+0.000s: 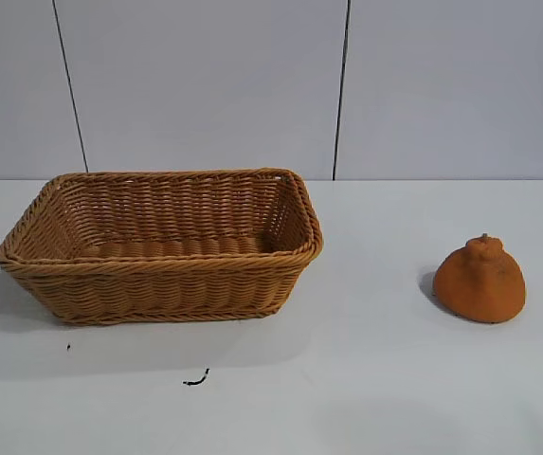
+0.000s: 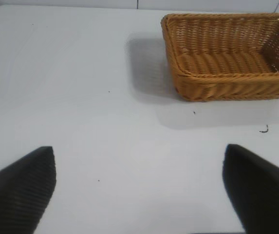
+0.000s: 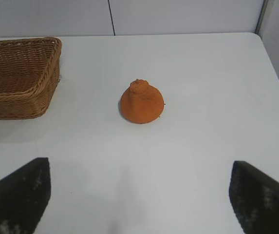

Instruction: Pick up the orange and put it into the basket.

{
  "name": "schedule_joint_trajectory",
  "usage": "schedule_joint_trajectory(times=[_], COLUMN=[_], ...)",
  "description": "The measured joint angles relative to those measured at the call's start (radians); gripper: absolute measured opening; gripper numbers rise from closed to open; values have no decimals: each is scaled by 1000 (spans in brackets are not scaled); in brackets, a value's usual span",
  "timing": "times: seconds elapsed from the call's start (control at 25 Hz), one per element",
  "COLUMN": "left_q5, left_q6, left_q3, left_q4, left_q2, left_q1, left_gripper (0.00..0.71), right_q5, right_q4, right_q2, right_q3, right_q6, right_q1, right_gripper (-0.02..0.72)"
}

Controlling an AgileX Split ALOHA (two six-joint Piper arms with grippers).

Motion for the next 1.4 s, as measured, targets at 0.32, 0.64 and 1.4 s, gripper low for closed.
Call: schedule_joint_trajectory(times=[0.32,0.64,1.4], left_q5=[0,0,0], left_q6=[0,0,0], left_q3=[0,0,0], left_q4=[0,0,0], left_q2=[0,0,0], left_q1=[0,0,0], left_gripper=[666,666,666], right_q5=[-1,-28,-79], right_q4=[-9,-29,-3], right_q2=[0,215,1558], right_q3=[0,-67,-770], right_q6=[0,46,27], right_q1=[0,0,0], right_gripper=[682,682,682])
